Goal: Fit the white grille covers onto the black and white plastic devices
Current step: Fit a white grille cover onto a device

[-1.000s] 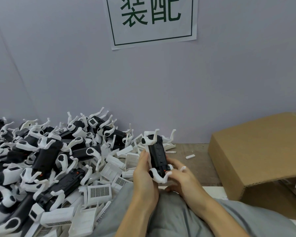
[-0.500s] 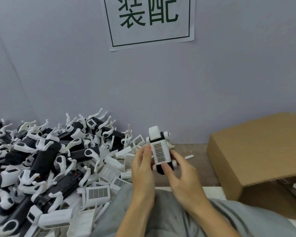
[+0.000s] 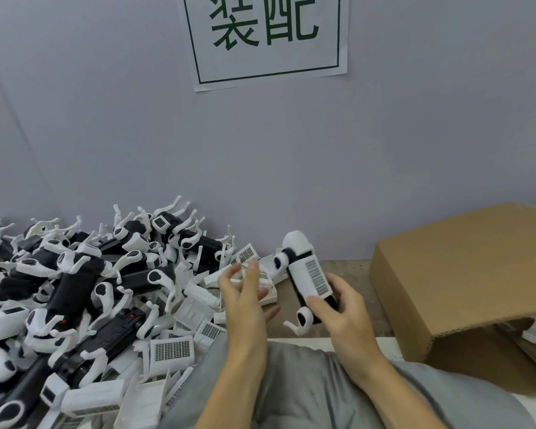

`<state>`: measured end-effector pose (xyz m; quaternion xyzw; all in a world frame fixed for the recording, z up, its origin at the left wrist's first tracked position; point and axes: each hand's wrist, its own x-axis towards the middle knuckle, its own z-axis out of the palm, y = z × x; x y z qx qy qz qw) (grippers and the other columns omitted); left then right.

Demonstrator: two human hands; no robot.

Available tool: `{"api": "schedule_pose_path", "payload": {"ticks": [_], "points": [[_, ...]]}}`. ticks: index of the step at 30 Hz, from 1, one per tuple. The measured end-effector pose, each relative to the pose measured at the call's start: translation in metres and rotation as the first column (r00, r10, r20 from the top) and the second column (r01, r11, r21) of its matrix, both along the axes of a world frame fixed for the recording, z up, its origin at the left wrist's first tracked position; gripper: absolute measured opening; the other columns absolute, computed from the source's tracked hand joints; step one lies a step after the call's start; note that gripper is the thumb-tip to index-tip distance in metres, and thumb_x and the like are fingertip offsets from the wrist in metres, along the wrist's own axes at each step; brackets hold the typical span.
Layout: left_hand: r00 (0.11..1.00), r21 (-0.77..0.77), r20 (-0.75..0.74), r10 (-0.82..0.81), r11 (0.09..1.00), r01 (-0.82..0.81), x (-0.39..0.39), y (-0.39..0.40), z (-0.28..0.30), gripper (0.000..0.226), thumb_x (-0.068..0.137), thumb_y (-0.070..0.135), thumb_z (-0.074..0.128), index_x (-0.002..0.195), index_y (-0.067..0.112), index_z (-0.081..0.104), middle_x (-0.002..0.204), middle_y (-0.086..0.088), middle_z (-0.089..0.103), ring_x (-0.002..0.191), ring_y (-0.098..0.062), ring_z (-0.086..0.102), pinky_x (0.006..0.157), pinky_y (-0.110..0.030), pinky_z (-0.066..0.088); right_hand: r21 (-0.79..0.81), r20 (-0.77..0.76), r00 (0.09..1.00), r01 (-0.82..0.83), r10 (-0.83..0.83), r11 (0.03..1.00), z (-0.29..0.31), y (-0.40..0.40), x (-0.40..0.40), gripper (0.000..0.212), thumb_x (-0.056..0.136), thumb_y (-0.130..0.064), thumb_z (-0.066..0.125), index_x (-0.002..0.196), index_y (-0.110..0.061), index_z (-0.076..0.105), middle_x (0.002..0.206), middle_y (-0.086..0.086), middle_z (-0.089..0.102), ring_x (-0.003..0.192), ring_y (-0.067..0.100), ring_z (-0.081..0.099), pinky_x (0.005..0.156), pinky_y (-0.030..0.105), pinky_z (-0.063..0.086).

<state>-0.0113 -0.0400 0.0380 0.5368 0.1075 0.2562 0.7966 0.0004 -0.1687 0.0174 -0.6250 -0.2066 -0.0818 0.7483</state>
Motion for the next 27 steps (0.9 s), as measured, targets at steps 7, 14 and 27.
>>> {"api": "schedule_pose_path", "payload": {"ticks": [7,14,27], "points": [[0.972,0.182,0.049,-0.231,0.959,0.219,-0.002,0.002,-0.001,0.019,0.094,0.018,0.065,0.092,0.035,0.072,0.085,-0.005,0.072,0.076,-0.021,0.074,0.059,-0.035,0.06,-0.611,0.383,0.924,0.264,-0.014,0.746,0.003,-0.015,0.001,0.054,0.074,-0.02,0.067,0.123,-0.04,0.057,0.113,-0.024,0.056,0.109,0.001,0.054,0.094,0.025,0.046],[0.998,0.093,0.045,-0.052,0.995,0.047,0.002,0.005,-0.007,0.014,0.084,0.031,0.078,0.087,0.019,0.071,0.1,-0.02,0.069,0.089,-0.034,0.074,0.059,-0.037,0.06,-0.713,0.43,0.901,0.375,-0.052,0.592,0.005,-0.014,0.002,0.058,0.08,-0.048,0.064,0.135,-0.033,0.051,0.124,-0.02,0.047,0.115,0.004,0.048,0.097,0.021,0.043],[0.995,0.027,-0.099,-0.033,0.999,0.036,-0.002,-0.002,-0.005,0.02,0.104,0.036,0.042,0.104,0.036,0.063,0.123,-0.011,0.059,0.082,-0.026,0.066,0.056,-0.037,0.051,0.251,-0.265,0.954,0.208,-0.14,0.945,0.13,-0.128,0.018,0.035,0.094,-0.006,0.038,0.062,-0.021,0.04,0.077,0.007,0.06,0.068,0.017,0.067,0.062,0.028,0.04]]}}
